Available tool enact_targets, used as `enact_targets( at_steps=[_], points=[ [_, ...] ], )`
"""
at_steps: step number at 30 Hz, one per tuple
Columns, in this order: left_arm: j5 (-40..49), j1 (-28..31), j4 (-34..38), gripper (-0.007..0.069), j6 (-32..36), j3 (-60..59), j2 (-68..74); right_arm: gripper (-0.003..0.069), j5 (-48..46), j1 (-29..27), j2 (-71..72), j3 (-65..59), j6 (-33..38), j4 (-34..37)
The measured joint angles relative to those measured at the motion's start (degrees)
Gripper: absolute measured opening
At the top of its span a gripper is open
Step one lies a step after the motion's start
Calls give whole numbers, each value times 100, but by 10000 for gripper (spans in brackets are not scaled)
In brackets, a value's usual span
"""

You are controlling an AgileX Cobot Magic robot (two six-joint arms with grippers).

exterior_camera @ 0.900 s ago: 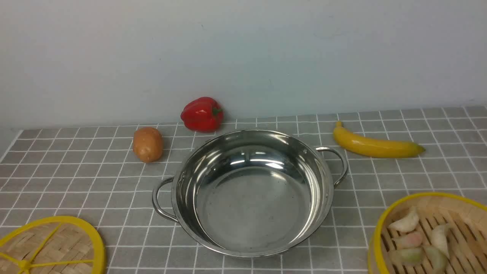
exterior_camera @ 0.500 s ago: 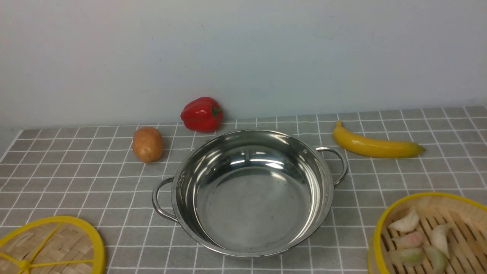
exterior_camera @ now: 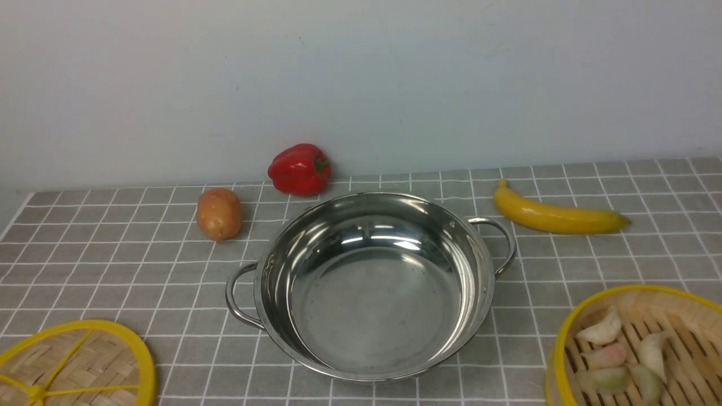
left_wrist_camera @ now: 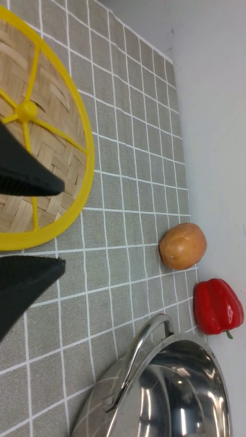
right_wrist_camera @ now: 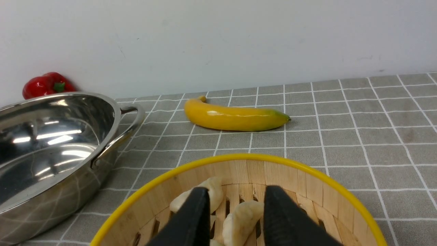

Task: Place the steamer in the pot on the grey tablecloth, and put the lid on the steamer.
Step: 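Reach for and grasp the rim of the bamboo steamer holding the buns with the right gripper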

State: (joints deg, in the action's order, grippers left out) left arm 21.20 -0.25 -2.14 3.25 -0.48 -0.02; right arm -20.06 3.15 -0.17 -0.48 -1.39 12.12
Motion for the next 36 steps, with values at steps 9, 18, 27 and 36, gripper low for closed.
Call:
enact_targets(
  at_steps=[9, 18, 27, 36],
  points=[
    [0, 0, 0, 243, 0, 0, 0, 242, 187, 0, 0, 0, -128, 50],
    [0, 0, 0, 243, 0, 0, 0, 242, -837, 0, -156, 1735, -58, 365],
    [0, 0, 0, 243, 0, 0, 0, 242, -1491, 0, -768, 2736, -51, 1132],
    [0, 0, 0, 243, 0, 0, 0, 242, -4081, 0, -2875, 2993, 2127, 2213]
  ],
)
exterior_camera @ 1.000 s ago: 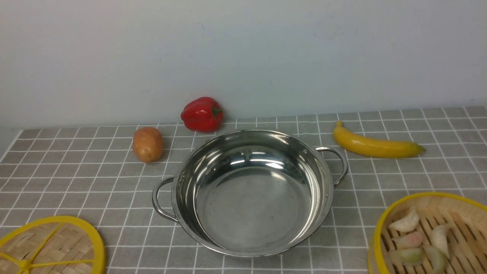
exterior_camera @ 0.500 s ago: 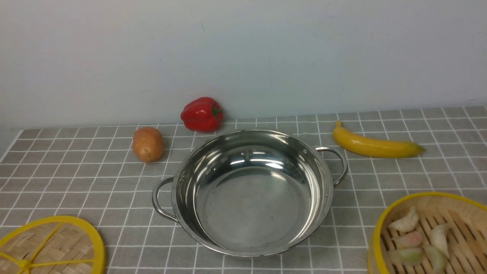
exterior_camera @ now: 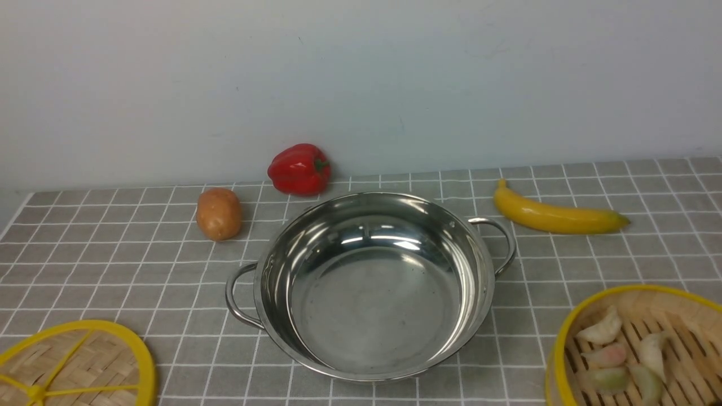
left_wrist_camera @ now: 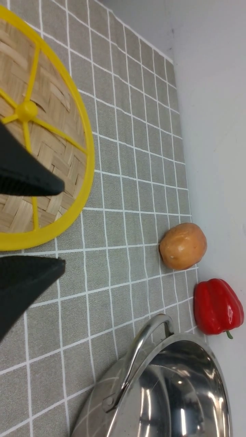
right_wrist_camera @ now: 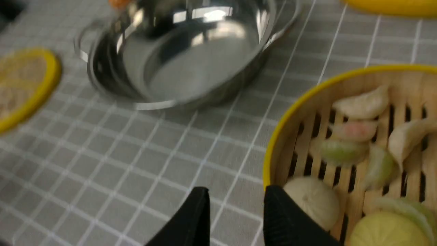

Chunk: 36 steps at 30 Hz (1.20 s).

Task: Place the steamer in the pot on the grey tablecloth, and put the lid on the steamer.
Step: 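Reach for and grasp the rim of the bamboo steamer holding the buns with the right gripper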

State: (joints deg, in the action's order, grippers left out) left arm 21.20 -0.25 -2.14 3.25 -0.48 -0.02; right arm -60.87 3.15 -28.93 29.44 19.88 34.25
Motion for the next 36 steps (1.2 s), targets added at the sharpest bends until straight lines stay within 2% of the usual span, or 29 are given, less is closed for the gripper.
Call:
enact_targets(
  at_steps=[1, 6, 11, 14, 18, 22, 23, 24, 26, 28, 29, 31, 36],
  points=[
    [0, 0, 0, 243, 0, 0, 0, 242, -35, 0, -314, 33, 386, 44],
    [0, 0, 0, 243, 0, 0, 0, 242, 422, 8, -1669, 182, 1370, 134],
    [0, 0, 0, 243, 0, 0, 0, 242, 1013, 349, -2865, 475, 1507, -180],
    [0, 0, 0, 243, 0, 0, 0, 242, 1243, 774, -3443, 746, 1218, -543],
    [0, 0, 0, 243, 0, 0, 0, 242, 1313, 1583, -4385, 1370, 133, -1389],
    [0, 0, 0, 243, 0, 0, 0, 242, 1290, 2292, -5057, 1736, -1315, -2209],
    [0, 0, 0, 243, 0, 0, 0, 242, 1276, 2417, -5197, 1765, -1713, -2361],
    [0, 0, 0, 243, 0, 0, 0, 242, 1264, 2446, -5223, 1764, -1792, -2399],
    [0, 0, 0, 243, 0, 0, 0, 242, 1145, 2772, -5539, 1776, -2787, -2901],
    [0, 0, 0, 243, 0, 0, 0, 242, 1122, 2877, -5659, 1776, -3191, -3138],
    [0, 0, 0, 243, 0, 0, 0, 242, 1128, 2970, -5784, 1776, -3610, -3456],
    [0, 0, 0, 243, 0, 0, 0, 242, 1176, 2996, -5863, 1776, -3855, -3576],
    [0, 0, 0, 243, 0, 0, 0, 242, 1317, 2996, -6014, 1787, -3954, -3639]
  ],
)
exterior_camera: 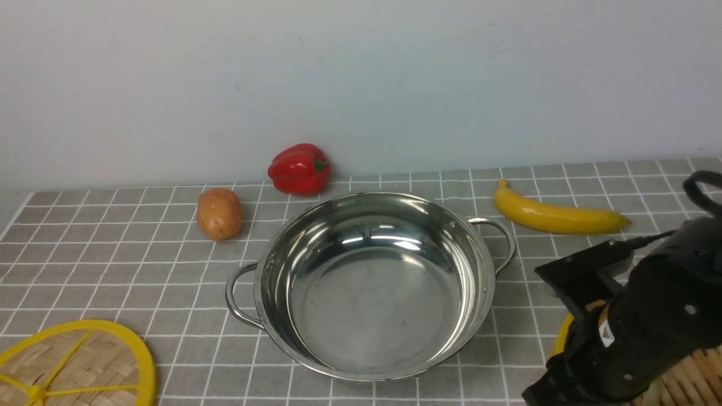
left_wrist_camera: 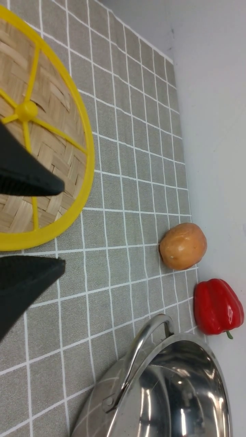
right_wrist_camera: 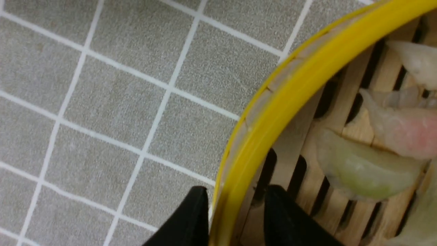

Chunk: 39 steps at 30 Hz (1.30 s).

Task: Place the steamer in the pot on the grey tablecloth, and put the lid on the steamer.
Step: 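Reach for and grasp the rim of the bamboo steamer holding the buns with the right gripper, then place the bamboo steamer basket of food into the steel pot with the right gripper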

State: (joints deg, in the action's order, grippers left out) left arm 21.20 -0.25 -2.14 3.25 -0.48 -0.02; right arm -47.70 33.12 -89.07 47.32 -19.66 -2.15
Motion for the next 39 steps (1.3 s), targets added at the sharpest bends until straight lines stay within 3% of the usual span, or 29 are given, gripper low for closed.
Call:
enact_targets(
  at_steps=[8, 10, 12, 13, 14, 15, 20, 26, 29, 33, 39],
  points=[
    [0, 0, 0, 243, 0, 0, 0, 234, 148, 0, -421, 13, 48, 95],
    [0, 0, 0, 243, 0, 0, 0, 214, 148, 0, -455, 13, 104, 118],
    [0, 0, 0, 243, 0, 0, 0, 118, 104, 0, -428, 13, 245, 215],
    [0, 0, 0, 243, 0, 0, 0, 111, 90, 0, -421, 13, 239, 215],
    [0, 0, 0, 243, 0, 0, 0, 62, -111, 0, -291, 7, 320, 252],
    [0, 0, 0, 243, 0, 0, 0, 57, -130, 0, -269, 7, 338, 252],
    [0, 0, 0, 243, 0, 0, 0, 61, -676, 0, 407, 172, 643, -130],
    [0, 0, 0, 243, 0, 0, 0, 61, -2079, 0, 1113, 639, 833, -693],
    [0, 0, 0, 243, 0, 0, 0, 61, -2296, 0, 1214, 958, 1222, -508],
    [0, 0, 0, 243, 0, 0, 0, 61, -2357, 50, 1175, 1660, 2391, 215],
    [0, 0, 0, 243, 0, 0, 0, 61, -2398, 764, 461, 2981, 3960, 394]
  ],
)
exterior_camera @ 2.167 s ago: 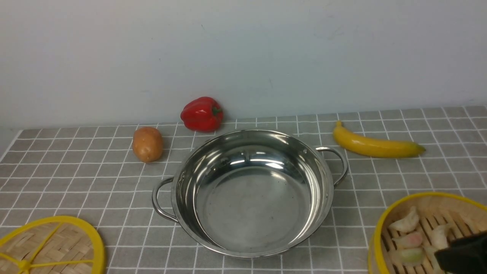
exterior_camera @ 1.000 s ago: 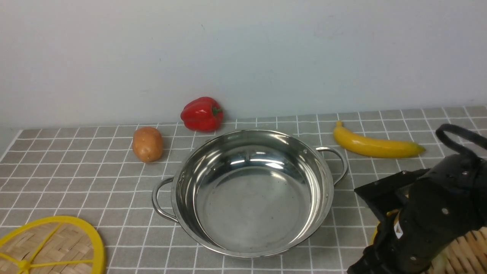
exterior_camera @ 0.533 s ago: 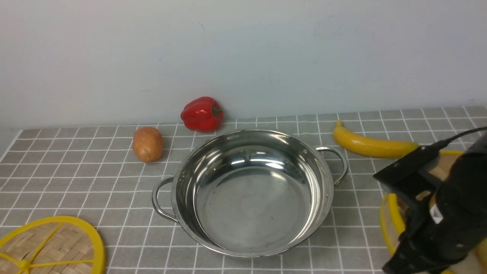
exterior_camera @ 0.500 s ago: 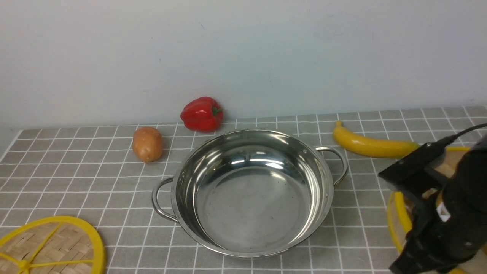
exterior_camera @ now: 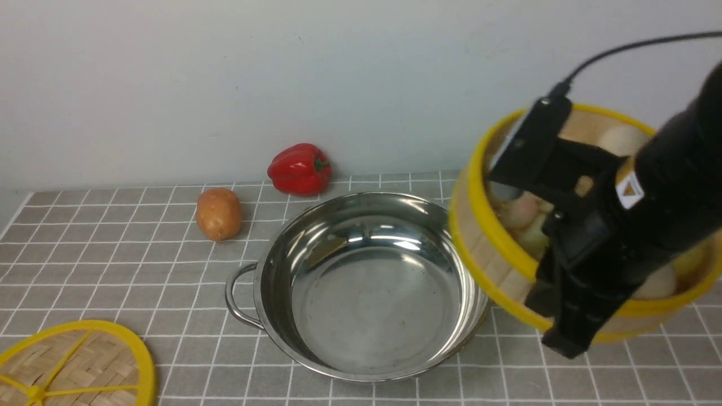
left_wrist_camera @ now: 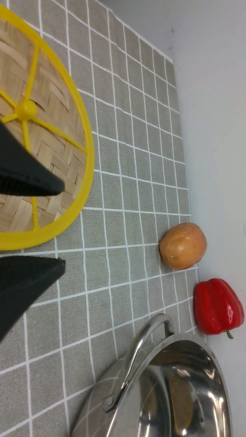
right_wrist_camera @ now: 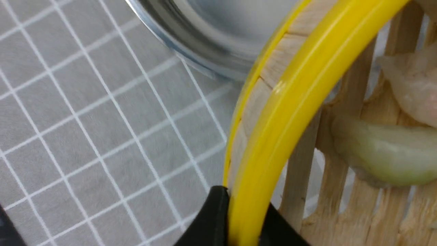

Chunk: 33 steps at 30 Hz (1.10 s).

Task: Place the steamer in the pot on the grey tablecloth, and put the lid on the steamer.
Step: 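Place the bamboo steamer basket of food into the steel pot with the right gripper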

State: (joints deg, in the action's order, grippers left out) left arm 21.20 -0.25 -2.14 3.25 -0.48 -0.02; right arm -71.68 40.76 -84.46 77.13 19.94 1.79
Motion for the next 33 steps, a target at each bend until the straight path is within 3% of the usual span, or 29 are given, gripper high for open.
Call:
enact_targets(
  at_steps=[10, 21, 33],
  points=[
    [0, 0, 0, 243, 0, 0, 0, 61, -7, 815, -1847, 1790, 799, 68],
    [0, 0, 0, 243, 0, 0, 0, 61, -17, 838, -3443, 2300, 871, -125],
    [0, 0, 0, 243, 0, 0, 0, 61, -17, 838, -3821, 2319, 951, 7]
  ],
)
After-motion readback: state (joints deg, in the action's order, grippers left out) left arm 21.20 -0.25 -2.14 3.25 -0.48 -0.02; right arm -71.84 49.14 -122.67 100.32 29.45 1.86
